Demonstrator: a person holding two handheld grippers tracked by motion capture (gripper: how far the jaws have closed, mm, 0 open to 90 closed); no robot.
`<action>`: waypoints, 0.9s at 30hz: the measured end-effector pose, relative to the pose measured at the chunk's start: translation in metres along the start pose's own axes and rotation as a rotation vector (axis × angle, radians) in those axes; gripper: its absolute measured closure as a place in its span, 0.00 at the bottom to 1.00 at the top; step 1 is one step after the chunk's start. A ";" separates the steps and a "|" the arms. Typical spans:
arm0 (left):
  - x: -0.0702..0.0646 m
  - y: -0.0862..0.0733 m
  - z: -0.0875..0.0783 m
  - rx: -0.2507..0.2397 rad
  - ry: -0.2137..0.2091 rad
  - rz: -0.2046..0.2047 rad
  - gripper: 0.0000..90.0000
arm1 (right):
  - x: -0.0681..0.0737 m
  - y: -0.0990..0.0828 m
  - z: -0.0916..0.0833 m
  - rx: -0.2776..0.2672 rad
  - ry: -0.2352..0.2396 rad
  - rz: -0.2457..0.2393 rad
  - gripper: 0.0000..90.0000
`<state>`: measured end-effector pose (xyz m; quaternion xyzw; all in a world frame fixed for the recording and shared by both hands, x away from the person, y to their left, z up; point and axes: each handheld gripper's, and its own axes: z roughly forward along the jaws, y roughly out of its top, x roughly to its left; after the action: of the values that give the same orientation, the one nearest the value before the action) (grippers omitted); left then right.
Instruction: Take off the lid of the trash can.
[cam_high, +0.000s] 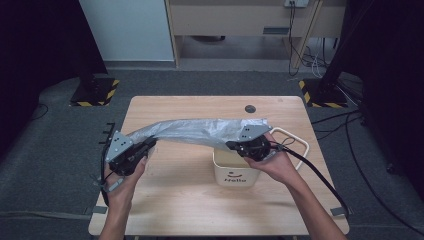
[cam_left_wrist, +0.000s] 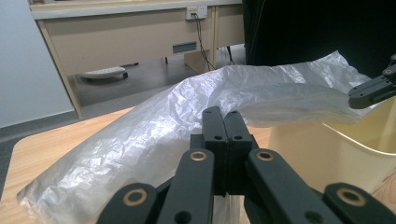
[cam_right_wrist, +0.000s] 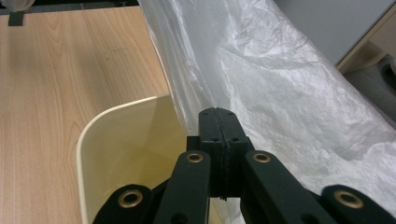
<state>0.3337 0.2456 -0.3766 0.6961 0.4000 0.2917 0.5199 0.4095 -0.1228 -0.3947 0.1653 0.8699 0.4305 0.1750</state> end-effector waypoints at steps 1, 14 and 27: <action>0.001 0.000 -0.001 -0.001 0.001 -0.002 1.00 | 0.001 0.000 -0.001 -0.001 0.007 0.003 1.00; 0.009 -0.003 -0.012 -0.004 0.023 0.012 1.00 | 0.023 0.003 -0.005 0.000 0.086 -0.002 1.00; 0.014 -0.003 -0.011 0.007 0.022 0.019 1.00 | 0.026 0.006 0.003 0.024 0.112 0.012 0.91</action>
<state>0.3312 0.2640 -0.3763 0.6984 0.4000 0.3028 0.5104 0.3884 -0.1064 -0.3958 0.1482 0.8824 0.4297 0.1213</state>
